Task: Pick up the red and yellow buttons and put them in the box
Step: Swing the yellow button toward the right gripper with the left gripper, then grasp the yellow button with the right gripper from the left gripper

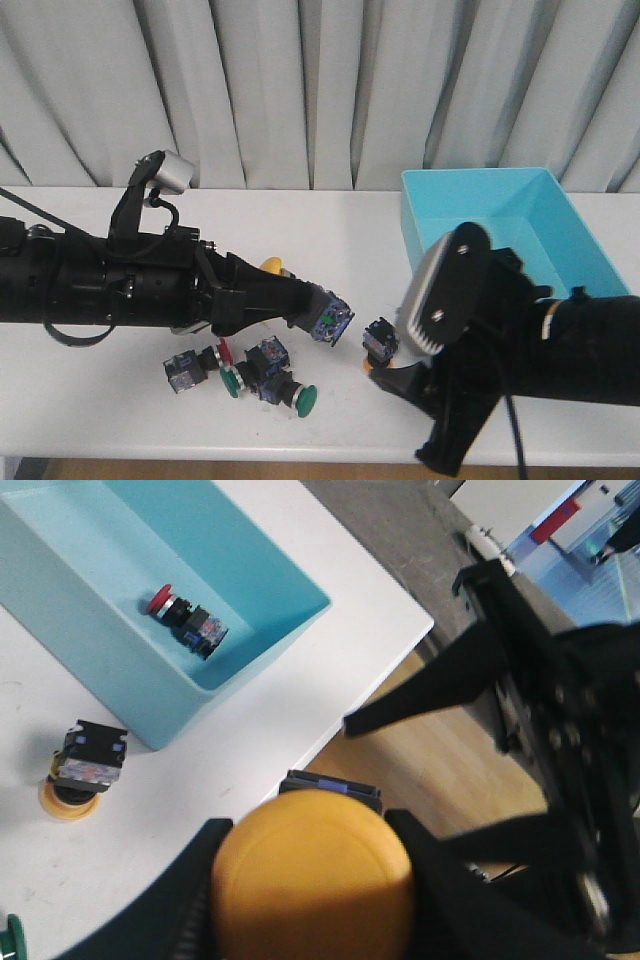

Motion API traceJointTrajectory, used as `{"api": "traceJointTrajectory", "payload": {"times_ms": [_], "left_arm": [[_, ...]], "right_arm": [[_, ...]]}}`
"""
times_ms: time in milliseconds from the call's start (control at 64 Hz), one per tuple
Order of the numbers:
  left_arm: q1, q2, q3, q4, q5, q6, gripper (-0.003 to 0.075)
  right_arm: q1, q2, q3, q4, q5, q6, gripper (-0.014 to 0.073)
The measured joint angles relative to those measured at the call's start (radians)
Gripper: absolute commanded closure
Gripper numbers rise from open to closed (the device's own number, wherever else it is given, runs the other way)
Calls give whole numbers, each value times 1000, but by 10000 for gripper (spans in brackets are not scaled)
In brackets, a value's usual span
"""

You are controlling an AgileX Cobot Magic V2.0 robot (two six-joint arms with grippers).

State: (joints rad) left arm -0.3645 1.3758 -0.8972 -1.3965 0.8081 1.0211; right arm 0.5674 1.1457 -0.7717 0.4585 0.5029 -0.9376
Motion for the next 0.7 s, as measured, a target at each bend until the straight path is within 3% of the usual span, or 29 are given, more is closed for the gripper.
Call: {"api": "traceJointTrajectory", "payload": {"times_ms": [344,562,703], "left_arm": [[0,0,0,-27,0,-55,500],[0,0,0,-29,0,-66,500],[0,0,0,-32,0,-66,500]], "right_arm": [[173,66,0,-12,-293,-43,161],[184,66,0,-9,-341,-43,198],[184,66,0,-9,-345,-43,280]]}}
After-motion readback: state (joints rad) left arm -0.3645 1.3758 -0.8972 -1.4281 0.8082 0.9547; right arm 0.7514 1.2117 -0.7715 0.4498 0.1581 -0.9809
